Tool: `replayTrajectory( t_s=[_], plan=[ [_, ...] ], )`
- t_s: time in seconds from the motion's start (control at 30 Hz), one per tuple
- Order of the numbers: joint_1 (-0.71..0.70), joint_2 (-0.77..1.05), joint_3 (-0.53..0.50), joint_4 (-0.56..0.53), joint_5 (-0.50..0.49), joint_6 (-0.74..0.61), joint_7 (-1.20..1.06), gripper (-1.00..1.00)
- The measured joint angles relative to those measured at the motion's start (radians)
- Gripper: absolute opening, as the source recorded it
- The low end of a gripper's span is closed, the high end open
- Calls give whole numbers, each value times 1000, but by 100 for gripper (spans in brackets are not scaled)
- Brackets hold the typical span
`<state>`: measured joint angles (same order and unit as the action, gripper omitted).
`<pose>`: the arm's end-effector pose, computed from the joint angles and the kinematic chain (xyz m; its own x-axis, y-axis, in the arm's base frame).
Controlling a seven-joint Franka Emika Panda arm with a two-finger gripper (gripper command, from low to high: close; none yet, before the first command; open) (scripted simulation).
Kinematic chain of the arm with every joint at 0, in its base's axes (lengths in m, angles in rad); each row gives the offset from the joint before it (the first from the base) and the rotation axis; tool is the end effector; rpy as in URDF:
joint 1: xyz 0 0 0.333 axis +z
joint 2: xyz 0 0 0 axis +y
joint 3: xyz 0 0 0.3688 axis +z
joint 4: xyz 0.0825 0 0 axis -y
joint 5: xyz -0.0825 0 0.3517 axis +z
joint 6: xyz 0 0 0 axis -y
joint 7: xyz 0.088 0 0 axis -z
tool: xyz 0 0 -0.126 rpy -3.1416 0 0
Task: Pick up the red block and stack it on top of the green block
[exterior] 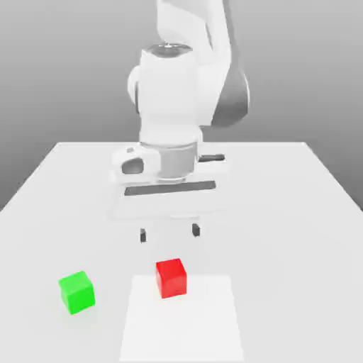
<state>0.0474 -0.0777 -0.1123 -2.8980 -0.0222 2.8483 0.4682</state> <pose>0.3338 -0.0200 0.2758 0.8716 -0.4897 0.0239 -0.4895 -0.8719 -0.0140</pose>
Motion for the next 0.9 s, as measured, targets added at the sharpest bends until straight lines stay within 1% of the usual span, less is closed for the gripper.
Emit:
replayTrajectory(
  t_s=[0.1,0.2,0.23,0.47,0.6,0.73,0.9],
  plan=[
    [-7,133,21,0,52,108,-47,0],
    [-46,245,69,13,94,204,-79,0],
    [-55,264,79,16,99,220,-83,-100],
    [-58,260,81,15,93,215,-78,-100],
    [-53,136,61,-3,40,110,-40,-100],
    [-68,4,51,-14,10,-11,-26,-100],
    [-200,8,-67,105,4,-125,-128,-100]
  ],
)
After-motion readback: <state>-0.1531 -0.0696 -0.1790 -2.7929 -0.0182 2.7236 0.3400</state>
